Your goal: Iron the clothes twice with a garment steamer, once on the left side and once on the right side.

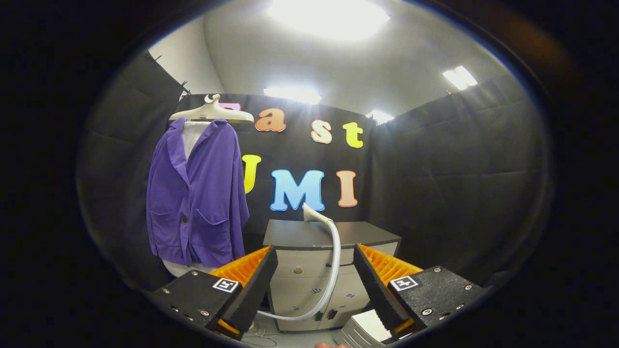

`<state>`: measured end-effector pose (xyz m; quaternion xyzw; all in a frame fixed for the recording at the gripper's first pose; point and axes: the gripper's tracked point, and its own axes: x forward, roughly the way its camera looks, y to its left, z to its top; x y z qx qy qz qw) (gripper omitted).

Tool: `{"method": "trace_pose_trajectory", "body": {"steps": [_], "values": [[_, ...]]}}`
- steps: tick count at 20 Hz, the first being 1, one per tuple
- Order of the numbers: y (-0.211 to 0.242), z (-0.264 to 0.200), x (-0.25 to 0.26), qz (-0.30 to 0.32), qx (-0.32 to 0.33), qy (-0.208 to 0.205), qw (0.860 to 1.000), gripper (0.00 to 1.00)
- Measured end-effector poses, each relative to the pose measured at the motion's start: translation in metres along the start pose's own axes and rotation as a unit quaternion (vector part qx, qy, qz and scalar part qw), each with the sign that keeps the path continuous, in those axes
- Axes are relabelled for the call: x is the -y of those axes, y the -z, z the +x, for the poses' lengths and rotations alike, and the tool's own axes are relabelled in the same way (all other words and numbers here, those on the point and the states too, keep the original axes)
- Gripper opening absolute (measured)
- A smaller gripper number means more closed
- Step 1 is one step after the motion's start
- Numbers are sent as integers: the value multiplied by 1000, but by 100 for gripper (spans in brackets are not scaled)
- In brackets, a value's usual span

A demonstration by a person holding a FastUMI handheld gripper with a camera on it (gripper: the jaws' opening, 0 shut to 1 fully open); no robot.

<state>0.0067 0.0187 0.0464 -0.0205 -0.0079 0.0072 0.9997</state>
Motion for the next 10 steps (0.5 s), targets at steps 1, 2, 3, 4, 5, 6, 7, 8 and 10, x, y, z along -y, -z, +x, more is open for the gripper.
{"method": "trace_pose_trajectory", "body": {"steps": [1,2,3,4,5,6,7,8,10], "values": [[-6,5,1,4,0,-1,1000,97],[-13,9,5,8,1,1,1000,97],[-20,13,8,11,4,2,1000,97],[-29,19,13,12,10,6,1000,97],[-34,27,17,11,13,7,1000,97],[-39,37,19,12,13,4,1000,97],[-43,46,21,16,10,-1,1000,97],[-48,56,22,23,7,-7,1000,97],[-57,82,30,41,3,-16,999,97]]}}
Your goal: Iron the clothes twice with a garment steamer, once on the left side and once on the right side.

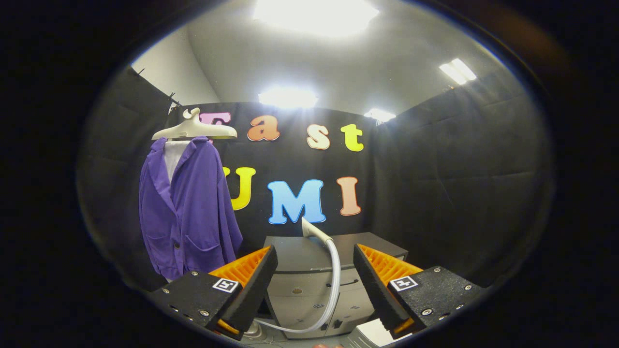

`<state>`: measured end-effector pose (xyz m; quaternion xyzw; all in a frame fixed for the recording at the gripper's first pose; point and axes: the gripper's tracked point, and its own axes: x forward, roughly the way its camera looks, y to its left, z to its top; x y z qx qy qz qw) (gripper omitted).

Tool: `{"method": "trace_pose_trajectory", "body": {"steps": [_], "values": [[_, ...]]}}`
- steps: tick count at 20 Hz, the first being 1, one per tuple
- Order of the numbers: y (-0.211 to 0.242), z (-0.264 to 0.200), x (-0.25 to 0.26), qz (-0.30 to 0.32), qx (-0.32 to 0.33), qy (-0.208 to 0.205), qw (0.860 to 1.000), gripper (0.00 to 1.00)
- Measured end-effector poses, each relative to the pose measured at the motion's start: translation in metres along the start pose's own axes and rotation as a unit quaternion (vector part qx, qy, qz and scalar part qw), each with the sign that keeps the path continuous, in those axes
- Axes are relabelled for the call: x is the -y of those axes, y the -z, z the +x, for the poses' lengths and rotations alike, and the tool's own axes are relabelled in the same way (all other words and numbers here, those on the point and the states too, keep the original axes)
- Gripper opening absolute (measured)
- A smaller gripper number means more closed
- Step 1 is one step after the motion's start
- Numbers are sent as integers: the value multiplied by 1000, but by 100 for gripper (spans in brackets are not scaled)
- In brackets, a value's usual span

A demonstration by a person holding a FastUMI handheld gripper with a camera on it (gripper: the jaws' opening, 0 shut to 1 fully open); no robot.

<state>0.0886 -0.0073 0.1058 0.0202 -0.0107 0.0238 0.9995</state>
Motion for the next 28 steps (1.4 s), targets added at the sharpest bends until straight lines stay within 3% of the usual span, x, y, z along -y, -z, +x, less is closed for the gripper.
{"method": "trace_pose_trajectory", "body": {"steps": [9,15,19,23,26,28], "values": [[-21,173,54,22,-22,-2,1000,97],[18,279,62,95,-92,-56,990,97],[56,343,60,207,-162,-92,960,95],[93,389,62,314,-228,-130,912,95],[122,408,62,358,-278,-154,878,95],[143,414,58,364,-306,-165,864,95]]}}
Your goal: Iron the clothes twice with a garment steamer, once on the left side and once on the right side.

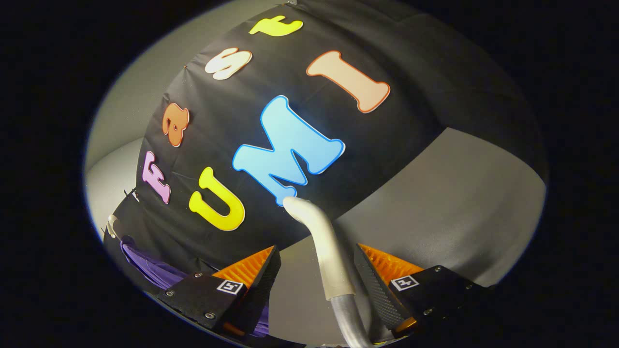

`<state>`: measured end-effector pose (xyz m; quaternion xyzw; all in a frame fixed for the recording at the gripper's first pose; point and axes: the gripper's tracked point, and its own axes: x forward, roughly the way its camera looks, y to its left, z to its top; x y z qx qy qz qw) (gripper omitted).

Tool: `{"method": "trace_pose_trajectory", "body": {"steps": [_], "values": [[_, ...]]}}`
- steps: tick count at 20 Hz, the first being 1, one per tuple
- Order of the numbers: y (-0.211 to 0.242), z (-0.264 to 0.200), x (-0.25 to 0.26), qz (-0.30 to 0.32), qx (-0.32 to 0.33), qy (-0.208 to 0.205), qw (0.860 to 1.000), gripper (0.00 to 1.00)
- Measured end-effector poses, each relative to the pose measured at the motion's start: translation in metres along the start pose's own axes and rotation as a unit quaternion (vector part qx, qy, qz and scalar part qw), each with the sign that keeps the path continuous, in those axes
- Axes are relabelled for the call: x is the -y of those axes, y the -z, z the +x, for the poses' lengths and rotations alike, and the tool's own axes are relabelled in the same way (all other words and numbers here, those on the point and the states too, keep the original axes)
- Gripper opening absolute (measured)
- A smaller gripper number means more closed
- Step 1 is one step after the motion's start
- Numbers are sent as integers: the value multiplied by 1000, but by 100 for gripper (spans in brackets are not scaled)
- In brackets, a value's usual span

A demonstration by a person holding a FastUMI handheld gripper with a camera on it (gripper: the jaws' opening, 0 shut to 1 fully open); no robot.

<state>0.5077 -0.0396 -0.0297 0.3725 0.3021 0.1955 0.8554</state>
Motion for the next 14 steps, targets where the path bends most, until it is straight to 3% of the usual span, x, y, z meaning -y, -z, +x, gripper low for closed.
{"method": "trace_pose_trajectory", "body": {"steps": [12,14], "values": [[26,55,2,50,-104,-66,991,93],[33,58,-4,65,-124,-76,987,85]]}}
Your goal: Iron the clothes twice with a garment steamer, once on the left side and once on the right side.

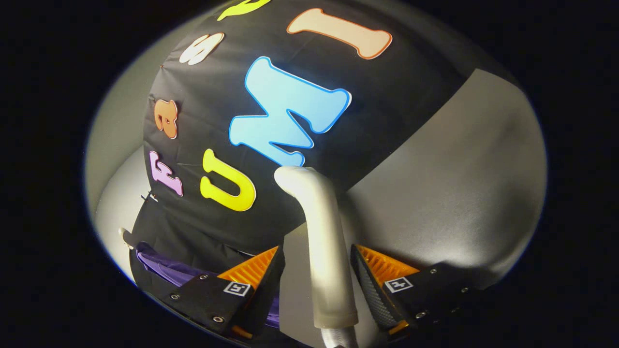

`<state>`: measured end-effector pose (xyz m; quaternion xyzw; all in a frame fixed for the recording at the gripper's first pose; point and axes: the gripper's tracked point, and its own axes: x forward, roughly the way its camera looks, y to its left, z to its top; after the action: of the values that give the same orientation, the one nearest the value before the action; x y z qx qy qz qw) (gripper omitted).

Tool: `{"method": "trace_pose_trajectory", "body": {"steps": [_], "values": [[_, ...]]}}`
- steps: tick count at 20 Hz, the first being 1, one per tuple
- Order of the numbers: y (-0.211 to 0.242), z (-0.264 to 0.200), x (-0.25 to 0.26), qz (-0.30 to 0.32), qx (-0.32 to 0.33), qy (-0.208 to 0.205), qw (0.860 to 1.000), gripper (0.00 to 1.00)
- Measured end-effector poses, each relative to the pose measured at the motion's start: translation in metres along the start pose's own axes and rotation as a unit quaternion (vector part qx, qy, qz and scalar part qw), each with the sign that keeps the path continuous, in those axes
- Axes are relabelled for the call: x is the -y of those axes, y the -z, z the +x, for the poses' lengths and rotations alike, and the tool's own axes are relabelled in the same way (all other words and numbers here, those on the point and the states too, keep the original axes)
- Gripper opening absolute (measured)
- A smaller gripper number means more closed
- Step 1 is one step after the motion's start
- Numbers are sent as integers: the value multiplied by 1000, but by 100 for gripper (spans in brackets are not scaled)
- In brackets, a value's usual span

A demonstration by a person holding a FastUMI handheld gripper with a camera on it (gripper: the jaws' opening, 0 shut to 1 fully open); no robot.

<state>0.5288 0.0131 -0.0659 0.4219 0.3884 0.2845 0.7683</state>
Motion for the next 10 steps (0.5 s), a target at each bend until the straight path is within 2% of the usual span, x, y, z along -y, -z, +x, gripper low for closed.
{"method": "trace_pose_trajectory", "body": {"steps": [1,2,3,5,10], "values": [[1,5,5,5,-5,7,1000,81],[2,7,8,11,-12,14,1000,69],[6,6,9,22,-17,13,1000,63],[10,3,3,19,-22,8,1000,44],[15,-4,-4,-1,-1,17,1000,30]]}}
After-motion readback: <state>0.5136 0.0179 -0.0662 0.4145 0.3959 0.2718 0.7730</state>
